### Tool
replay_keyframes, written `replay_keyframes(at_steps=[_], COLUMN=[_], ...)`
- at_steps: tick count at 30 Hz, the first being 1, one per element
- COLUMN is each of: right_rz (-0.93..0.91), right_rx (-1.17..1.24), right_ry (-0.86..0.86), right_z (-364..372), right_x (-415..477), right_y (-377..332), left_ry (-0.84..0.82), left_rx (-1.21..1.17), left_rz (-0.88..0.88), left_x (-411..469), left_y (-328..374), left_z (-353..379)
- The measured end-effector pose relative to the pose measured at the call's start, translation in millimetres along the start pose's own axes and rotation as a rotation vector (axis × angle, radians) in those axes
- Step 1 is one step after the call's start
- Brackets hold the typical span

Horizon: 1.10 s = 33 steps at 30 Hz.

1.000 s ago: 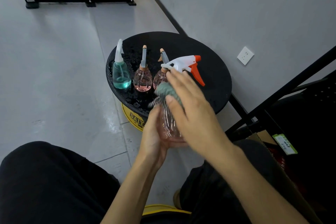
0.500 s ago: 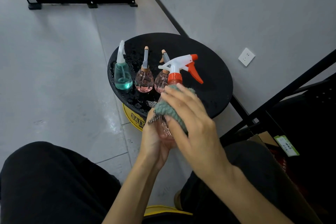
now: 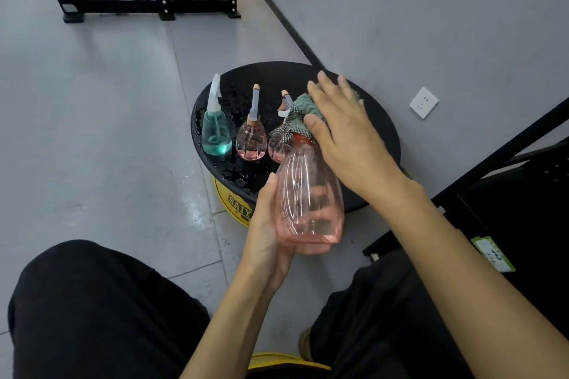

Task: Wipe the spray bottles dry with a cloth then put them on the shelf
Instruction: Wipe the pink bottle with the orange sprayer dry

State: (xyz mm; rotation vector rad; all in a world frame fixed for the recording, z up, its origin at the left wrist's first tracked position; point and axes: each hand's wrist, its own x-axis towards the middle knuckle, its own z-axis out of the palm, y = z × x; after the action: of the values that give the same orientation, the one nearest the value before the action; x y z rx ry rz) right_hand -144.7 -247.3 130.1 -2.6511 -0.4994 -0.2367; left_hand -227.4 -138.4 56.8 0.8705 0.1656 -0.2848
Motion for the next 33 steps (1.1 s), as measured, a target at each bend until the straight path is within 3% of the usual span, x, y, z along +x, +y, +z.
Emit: replay_keyframes(at_steps=[6, 14, 21, 29, 33], right_rz=[-0.155, 0.03, -0.151, 0.02, -0.026], right_rx=[-0.043, -0.05, -0.037, -0.024, 0.006], right_ry=[-0.199, -0.064, -0.273, -0.091, -0.117], right_z=[-3, -17, -9, -17, -9], right_x=[-3, 5, 4, 5, -1], right_y=[-11, 9, -7, 18, 10], left_ry=[-0.044, -0.056, -0.027, -0.021, -0.005], left_rx=[0.03, -0.023, 0.006, 0.016, 0.093], left_rz=[0.007, -0.031, -0.024, -0.018, -0.013], left_x=[0, 0, -1, -1, 0], left_y=[-7, -10, -11, -9, -9], left_z=[2, 5, 7, 7, 7])
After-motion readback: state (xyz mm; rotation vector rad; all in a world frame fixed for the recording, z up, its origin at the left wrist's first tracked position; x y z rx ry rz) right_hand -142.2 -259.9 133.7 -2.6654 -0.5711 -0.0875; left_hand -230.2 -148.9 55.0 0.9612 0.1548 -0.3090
